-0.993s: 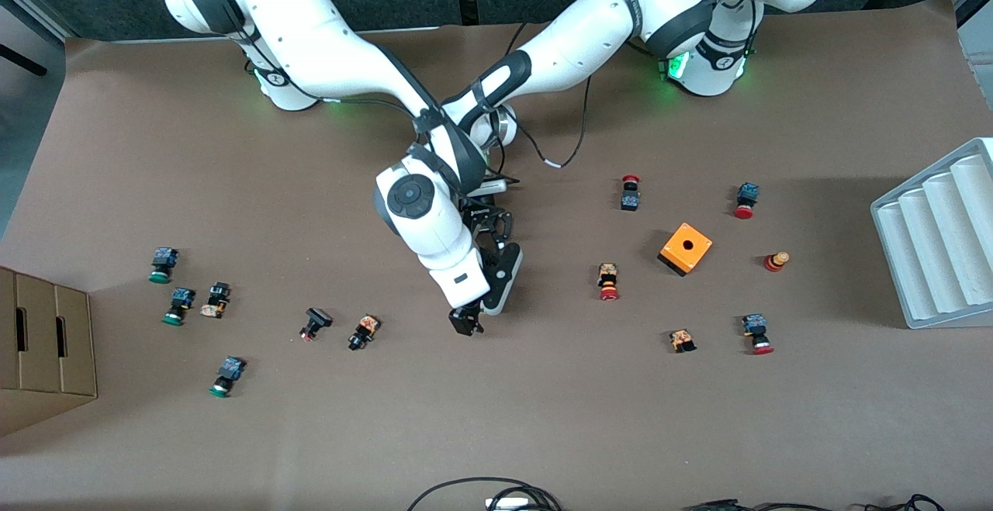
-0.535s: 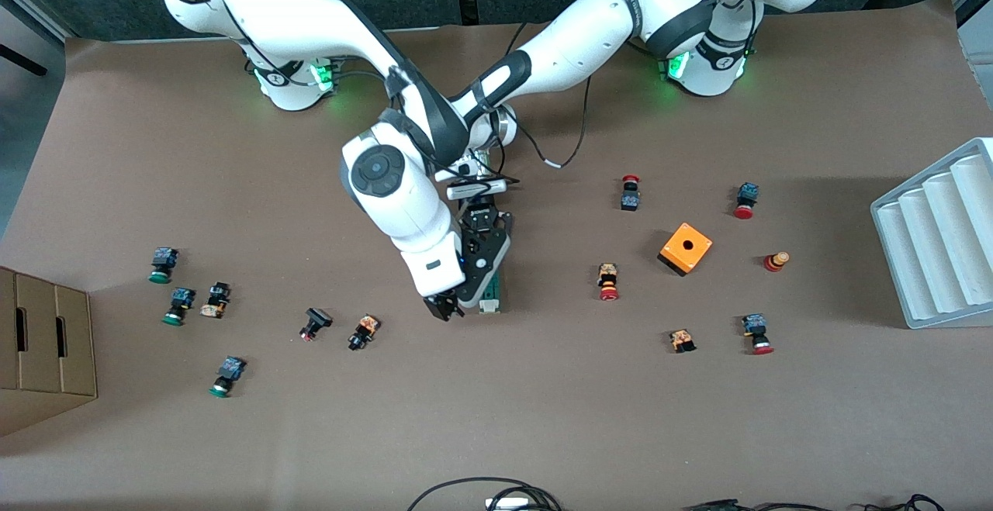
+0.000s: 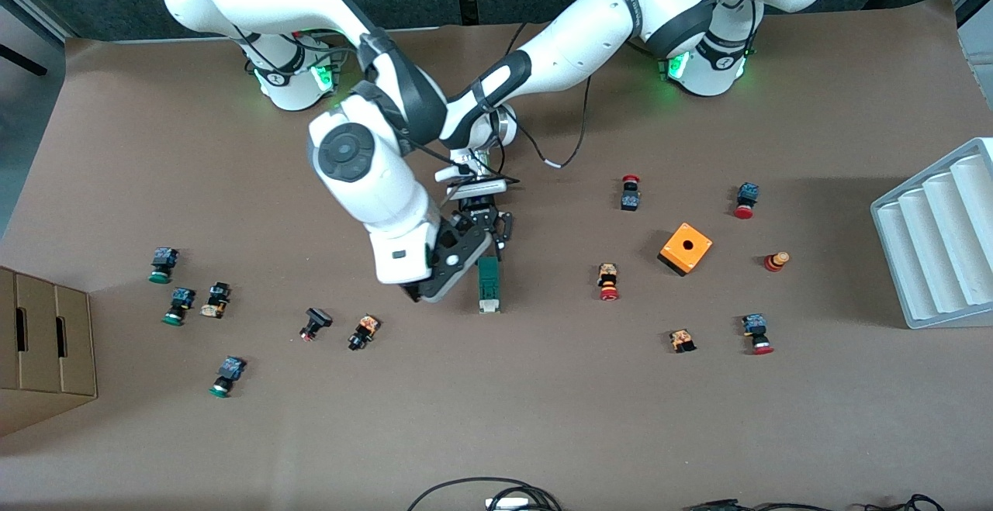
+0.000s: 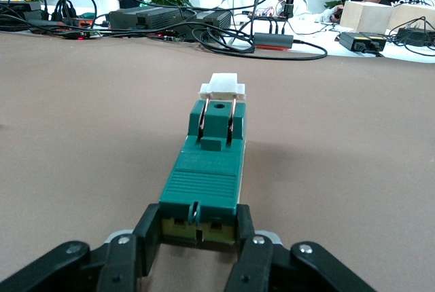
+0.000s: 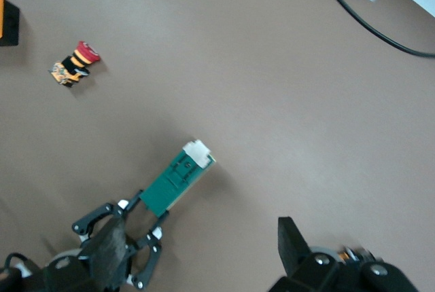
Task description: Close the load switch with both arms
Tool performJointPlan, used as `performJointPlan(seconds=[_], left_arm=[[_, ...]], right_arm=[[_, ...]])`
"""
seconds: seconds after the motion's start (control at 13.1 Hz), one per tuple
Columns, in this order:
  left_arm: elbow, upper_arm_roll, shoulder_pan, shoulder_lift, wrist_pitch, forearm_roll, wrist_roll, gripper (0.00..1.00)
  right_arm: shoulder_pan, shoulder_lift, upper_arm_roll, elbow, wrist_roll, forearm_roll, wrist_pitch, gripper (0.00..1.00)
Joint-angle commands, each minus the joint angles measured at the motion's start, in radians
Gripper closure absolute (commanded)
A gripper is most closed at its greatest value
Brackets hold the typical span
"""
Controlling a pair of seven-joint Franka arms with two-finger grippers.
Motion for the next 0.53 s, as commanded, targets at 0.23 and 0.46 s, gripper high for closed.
performJointPlan(seconds=[0.23, 0.46], left_arm=[[0.008, 0.006, -0.010, -0.002, -0.003, -0.005, -0.014, 0.72], [0.008, 0.006, -0.010, -0.002, -0.003, -0.005, -0.014, 0.72]], right_arm=[[-0.104, -0.116, 0.008, -0.023, 0.007, 0.028, -0.165, 0.00], [-0.153, -0.139, 0.003, -0.021, 0.012, 0.027, -0.236, 0.00]])
